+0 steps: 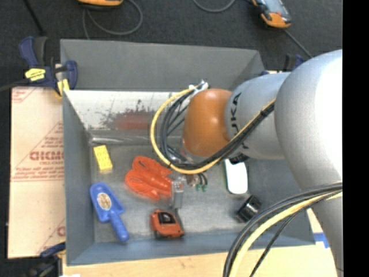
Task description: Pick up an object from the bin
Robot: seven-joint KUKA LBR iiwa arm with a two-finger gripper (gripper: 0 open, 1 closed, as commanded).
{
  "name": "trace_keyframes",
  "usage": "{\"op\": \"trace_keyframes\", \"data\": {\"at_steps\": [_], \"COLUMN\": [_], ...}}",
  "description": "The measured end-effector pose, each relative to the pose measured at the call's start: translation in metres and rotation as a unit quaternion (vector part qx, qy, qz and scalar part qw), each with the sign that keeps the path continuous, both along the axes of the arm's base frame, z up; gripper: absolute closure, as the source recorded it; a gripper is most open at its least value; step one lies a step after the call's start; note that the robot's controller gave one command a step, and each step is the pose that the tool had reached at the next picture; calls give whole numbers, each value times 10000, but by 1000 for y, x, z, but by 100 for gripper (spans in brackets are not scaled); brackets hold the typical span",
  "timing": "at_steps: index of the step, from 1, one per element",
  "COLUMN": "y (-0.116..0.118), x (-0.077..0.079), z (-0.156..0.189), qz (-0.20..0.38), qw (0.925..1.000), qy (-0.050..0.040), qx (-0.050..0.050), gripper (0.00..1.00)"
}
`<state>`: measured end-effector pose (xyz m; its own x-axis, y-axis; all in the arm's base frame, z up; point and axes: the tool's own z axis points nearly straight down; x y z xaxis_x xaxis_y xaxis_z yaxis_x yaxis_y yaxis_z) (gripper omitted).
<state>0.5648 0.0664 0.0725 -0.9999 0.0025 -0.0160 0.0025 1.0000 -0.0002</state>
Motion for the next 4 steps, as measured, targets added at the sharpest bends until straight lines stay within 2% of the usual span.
{"op": "trace_keyframes", "data": {"at_steps": [1,2,3,4], "y": [12,12,28,28], "x": [-19,-18,-14,-14], "z": [-2,-2,121,121], "qz": [-291,-291,-192,-190], "qw": [9996,9996,9998,9998], "qy": [64,63,66,67], "qx": [14,14,12,10], "gripper": [100,100,100,100]}}
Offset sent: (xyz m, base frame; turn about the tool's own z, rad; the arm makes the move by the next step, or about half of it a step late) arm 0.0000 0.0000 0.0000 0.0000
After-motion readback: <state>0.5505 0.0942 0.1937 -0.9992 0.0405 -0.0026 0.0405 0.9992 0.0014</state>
